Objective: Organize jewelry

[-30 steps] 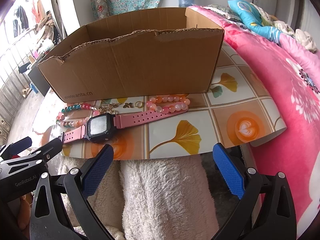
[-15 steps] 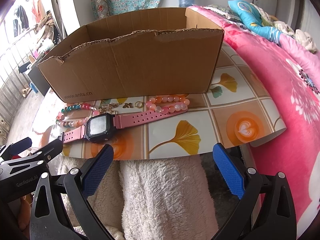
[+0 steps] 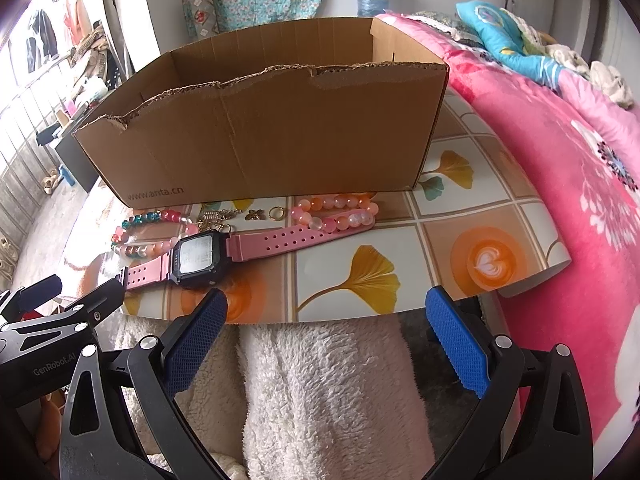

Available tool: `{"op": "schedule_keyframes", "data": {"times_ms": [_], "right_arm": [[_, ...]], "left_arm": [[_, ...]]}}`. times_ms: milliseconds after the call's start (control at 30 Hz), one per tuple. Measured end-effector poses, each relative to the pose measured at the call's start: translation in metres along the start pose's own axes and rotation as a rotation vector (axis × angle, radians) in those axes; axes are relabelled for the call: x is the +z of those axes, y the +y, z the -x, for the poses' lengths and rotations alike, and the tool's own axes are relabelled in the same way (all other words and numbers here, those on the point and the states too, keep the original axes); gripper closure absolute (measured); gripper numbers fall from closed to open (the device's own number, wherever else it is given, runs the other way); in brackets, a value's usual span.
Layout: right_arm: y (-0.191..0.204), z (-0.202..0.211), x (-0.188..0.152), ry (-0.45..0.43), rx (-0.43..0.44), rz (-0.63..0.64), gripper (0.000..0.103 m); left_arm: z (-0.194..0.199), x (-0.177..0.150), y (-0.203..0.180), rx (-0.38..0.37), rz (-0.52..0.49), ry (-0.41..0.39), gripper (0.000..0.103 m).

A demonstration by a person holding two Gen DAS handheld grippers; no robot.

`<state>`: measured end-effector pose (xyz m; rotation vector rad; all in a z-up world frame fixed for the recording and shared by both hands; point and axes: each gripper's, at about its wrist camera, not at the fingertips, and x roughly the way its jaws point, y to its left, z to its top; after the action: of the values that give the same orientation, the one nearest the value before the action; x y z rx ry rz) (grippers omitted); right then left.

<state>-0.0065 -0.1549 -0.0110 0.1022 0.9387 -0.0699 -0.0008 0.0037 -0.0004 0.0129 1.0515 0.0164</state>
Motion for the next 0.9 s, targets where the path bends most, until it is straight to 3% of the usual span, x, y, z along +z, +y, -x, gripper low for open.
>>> {"op": "schedule_keyframes", "data": {"times_ms": [900], "right_arm": [[0.0023,-0.0006,0.0003,0.003,-0.002,0.003,0.007]], "left_arm": [[0.0005,-0.0001,-0.0017,0.014,-0.006,-0.001,0.005]]}}
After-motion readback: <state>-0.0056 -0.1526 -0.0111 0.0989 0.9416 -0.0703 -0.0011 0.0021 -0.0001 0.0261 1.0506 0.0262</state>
